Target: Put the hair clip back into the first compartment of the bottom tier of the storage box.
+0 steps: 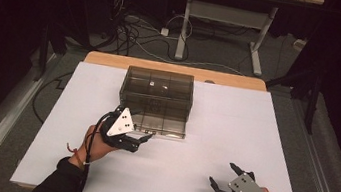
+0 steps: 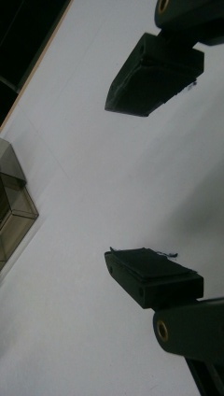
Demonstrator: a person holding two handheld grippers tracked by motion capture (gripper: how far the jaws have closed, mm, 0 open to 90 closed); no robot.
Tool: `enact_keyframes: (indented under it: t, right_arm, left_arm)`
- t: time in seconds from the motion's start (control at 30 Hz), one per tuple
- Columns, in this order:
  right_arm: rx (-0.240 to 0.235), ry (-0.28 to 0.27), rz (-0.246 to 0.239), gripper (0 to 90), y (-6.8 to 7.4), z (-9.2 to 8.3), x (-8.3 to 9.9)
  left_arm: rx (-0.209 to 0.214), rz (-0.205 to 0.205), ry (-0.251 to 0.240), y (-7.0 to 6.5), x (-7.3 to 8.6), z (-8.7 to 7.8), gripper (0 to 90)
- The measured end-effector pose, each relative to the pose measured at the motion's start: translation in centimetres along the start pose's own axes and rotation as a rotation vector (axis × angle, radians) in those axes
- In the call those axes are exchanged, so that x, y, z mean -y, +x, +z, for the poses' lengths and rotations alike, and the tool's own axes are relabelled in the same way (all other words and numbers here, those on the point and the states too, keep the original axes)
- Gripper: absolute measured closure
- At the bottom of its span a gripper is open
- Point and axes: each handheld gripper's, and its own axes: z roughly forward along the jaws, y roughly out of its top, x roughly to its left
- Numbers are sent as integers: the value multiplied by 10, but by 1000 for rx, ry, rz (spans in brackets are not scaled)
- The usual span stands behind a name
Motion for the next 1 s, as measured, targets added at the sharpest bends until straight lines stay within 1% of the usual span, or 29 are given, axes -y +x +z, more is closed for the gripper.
enact_keyframes:
  t: [0.17,0.43,0.5,0.57,0.67,1.0]
  right_arm:
    - [-1,0,-3,239,1,0,0]
    - [0,0,-2,239,1,0,0]
    - [-1,1,-5,239,1,0,0]
    - [-1,0,-5,239,1,0,-1]
    - [0,2,-6,239,1,0,0]
    - [4,2,-6,238,0,0,0]
  left_arm:
    - [8,11,-8,-3,-1,-3,153]
    - [1,24,-5,-7,0,-9,153]
    - [7,24,-5,-8,0,-10,153]
    - [-1,37,-10,-9,1,-11,153]
    - [-3,44,-20,-11,1,-14,159]
    - [-18,52,-21,-14,5,-23,160]
